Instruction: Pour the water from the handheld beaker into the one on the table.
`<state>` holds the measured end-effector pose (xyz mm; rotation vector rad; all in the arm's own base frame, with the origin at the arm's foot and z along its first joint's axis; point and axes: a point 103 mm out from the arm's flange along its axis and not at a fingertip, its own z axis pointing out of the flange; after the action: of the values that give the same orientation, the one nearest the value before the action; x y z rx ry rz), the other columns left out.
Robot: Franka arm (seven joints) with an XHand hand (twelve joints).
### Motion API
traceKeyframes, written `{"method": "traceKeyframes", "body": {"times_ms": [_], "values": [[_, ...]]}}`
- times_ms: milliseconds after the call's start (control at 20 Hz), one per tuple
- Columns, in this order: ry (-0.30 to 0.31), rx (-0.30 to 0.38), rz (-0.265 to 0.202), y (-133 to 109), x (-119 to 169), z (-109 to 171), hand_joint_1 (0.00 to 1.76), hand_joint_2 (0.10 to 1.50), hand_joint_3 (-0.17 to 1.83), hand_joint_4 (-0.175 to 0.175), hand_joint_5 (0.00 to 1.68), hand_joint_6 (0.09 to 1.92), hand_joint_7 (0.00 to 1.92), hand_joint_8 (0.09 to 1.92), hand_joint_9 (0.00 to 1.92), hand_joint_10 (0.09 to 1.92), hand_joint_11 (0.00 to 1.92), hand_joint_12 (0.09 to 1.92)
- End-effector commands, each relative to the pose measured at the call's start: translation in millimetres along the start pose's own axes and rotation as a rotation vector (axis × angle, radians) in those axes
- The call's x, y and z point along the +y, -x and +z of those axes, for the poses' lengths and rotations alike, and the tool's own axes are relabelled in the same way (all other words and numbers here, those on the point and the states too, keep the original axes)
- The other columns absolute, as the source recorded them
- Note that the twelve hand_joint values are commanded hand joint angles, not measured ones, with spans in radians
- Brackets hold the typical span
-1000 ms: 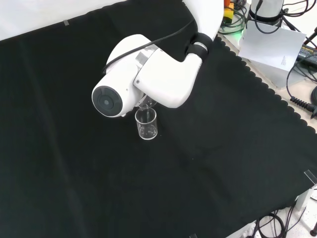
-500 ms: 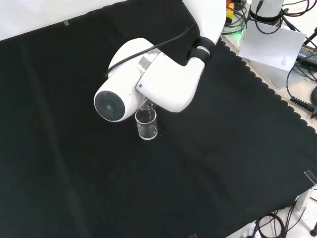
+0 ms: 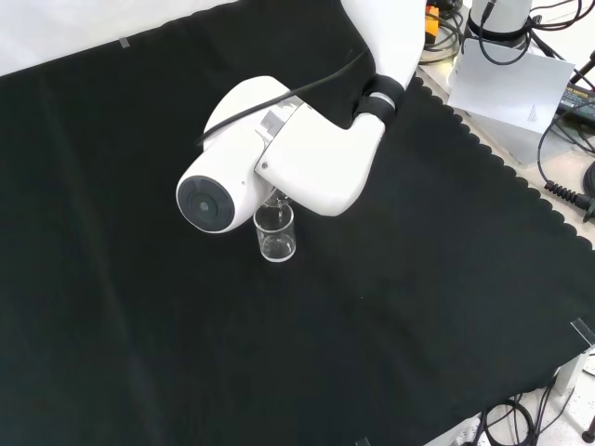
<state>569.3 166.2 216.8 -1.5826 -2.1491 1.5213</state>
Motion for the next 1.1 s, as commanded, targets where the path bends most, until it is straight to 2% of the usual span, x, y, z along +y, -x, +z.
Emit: {"method": "traceKeyframes", "body": {"times_ms": [50, 1100], "values": [[-0.006, -0.004, 0.001, -1.2, -0.3, -0.5, 1.30, 0.62, 0.79, -0.175, 1.16, 0.90, 1.22, 0.88, 1.47, 0.79, 1.17, 0.76], [0.004, -0.006, -0.004, -2.6, -2.4, -5.6, 1.30, 0.62, 0.79, -0.175, 1.16, 0.90, 1.22, 0.88, 1.47, 0.79, 1.17, 0.76]]}}
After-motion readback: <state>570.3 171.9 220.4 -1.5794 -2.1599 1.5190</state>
